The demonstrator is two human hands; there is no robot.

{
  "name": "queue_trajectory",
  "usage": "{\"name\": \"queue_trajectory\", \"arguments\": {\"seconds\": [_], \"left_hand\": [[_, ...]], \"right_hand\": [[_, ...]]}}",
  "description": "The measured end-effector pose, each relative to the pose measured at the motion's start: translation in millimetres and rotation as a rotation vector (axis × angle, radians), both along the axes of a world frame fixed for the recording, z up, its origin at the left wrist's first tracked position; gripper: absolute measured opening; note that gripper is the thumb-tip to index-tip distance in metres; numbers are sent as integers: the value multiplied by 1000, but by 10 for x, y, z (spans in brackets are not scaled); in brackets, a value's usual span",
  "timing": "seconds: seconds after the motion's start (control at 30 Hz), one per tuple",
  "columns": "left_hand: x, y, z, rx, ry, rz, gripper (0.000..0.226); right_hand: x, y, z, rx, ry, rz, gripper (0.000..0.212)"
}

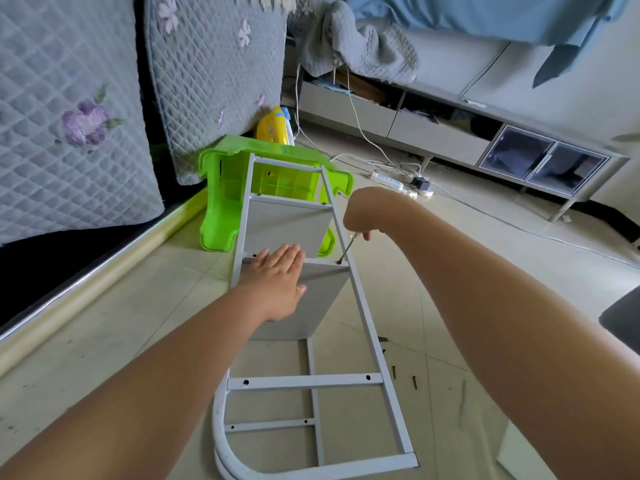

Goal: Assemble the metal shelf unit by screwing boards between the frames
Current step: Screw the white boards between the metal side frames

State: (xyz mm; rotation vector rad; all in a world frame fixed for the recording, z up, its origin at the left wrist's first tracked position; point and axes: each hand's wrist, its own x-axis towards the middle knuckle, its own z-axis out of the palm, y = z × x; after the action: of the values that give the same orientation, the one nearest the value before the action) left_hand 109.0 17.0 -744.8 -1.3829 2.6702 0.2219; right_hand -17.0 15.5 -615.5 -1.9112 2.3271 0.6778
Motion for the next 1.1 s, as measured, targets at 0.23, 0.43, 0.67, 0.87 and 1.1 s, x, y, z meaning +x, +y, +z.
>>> {"name": "queue_trajectory", "arguments": {"seconds": [0.23, 0.43, 0.67, 0.87, 1.1], "left_hand": [[6, 9, -1, 13, -8, -2, 59], [3, 11, -7, 20, 0, 5, 59], [12, 19, -1, 22, -6, -3, 59], [21, 0, 10, 33, -2, -12, 59], [15, -8, 4, 29, -3, -15, 59]], "right_hand": [[-85, 173, 60, -43, -23, 193, 29], [-188, 159, 84, -71, 52, 275, 25], [-103, 66, 18, -67, 64, 232, 25], [71, 109, 106, -2, -136, -26, 36], [-176, 236, 41, -45, -71, 1, 35]]}}
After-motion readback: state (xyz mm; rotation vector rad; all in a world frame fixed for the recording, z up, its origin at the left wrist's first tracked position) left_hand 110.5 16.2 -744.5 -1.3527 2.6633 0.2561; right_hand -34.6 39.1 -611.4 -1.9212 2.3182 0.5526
